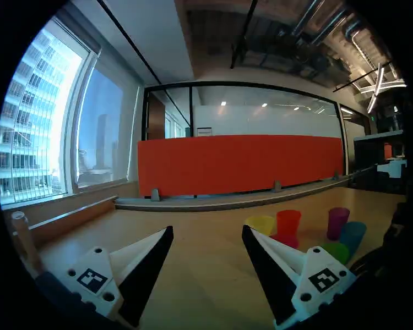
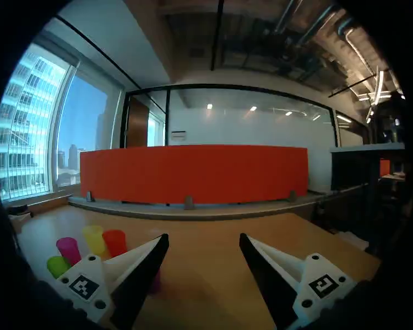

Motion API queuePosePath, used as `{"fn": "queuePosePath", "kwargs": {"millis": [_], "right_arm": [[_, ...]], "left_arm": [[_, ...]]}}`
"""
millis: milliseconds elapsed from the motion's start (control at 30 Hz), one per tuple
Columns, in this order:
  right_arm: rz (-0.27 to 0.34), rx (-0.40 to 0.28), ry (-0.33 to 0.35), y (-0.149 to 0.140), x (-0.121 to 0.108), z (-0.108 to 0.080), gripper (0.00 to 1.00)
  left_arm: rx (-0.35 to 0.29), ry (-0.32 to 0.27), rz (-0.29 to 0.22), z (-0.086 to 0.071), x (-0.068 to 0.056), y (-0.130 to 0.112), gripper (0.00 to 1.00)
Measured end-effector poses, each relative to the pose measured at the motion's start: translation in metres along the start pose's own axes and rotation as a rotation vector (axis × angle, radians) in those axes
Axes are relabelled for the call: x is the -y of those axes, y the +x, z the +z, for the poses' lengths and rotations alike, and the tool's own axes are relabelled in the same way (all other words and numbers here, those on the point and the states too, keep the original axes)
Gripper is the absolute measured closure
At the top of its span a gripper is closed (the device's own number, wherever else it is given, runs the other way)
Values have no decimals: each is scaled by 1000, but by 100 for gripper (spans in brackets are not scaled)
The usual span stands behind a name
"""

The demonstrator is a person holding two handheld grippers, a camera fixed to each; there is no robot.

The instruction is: Pour water

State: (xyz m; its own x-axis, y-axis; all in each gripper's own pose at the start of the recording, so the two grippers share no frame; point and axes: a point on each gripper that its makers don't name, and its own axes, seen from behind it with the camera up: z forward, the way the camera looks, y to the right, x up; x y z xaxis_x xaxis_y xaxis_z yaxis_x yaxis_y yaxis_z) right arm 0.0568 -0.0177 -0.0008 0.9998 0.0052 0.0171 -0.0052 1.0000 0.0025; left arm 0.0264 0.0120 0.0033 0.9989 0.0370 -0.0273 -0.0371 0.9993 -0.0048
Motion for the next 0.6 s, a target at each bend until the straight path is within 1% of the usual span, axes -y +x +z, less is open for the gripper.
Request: {"fn": "queuePosePath", "kwargs": {"millis": [200,400,600], "right_arm": [[-10,3,0,1,2,0,1],[-19,11,-2,-3,4,2,1],[-22,11,-5,-3,4,0,1]], "left_arm": [[5,1,-7,-2,3,-8,8],[12,-2,-14,-4,6,-15,8],[23,-1,-32,-5,7,-22,8]]}}
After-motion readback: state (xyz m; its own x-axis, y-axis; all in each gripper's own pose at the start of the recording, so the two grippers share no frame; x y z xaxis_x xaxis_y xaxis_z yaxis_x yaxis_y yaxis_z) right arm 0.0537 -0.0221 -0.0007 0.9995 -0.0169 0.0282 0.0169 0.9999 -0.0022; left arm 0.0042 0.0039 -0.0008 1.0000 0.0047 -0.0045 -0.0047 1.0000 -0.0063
